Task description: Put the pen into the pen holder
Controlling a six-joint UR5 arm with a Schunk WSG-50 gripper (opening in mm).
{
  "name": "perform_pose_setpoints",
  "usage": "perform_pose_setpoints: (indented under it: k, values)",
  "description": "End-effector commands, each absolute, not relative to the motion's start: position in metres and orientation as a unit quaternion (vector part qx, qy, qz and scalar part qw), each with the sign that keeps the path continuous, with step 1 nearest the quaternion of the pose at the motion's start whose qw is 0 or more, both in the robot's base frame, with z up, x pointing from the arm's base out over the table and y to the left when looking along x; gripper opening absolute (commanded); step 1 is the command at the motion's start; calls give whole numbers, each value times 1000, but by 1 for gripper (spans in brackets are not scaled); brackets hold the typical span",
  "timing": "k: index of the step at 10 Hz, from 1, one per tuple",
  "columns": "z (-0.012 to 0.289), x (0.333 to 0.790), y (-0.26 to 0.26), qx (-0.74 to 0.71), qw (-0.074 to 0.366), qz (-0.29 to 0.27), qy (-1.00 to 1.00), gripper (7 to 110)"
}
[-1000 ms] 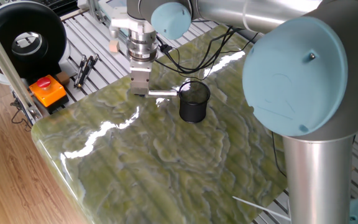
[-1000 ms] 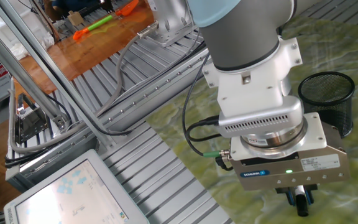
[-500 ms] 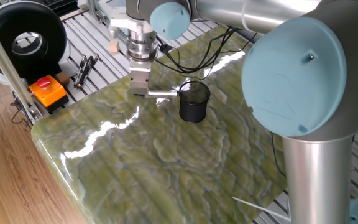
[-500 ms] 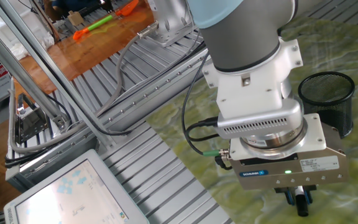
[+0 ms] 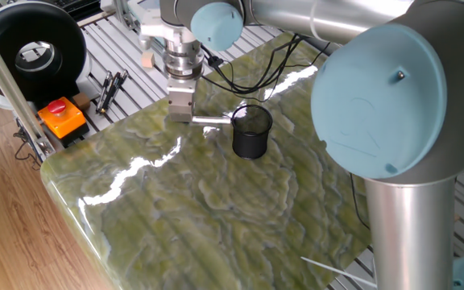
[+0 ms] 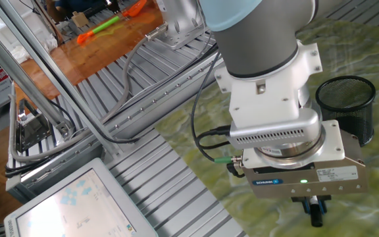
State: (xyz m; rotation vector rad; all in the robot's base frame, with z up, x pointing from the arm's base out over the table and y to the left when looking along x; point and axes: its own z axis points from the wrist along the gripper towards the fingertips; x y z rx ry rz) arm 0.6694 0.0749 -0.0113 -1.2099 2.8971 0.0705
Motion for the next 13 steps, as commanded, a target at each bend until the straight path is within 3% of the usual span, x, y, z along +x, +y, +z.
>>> perform_pose_setpoints:
  k: [1,9,10,13]
  values:
    - [-10,666,70,-373,-13,15,928,7]
    - [-9,662,82,-384,-13,41,922,7]
    - [-8,657,83,-384,-23,45,922,22]
    - [-4,654,85,-391,-32,51,918,22]
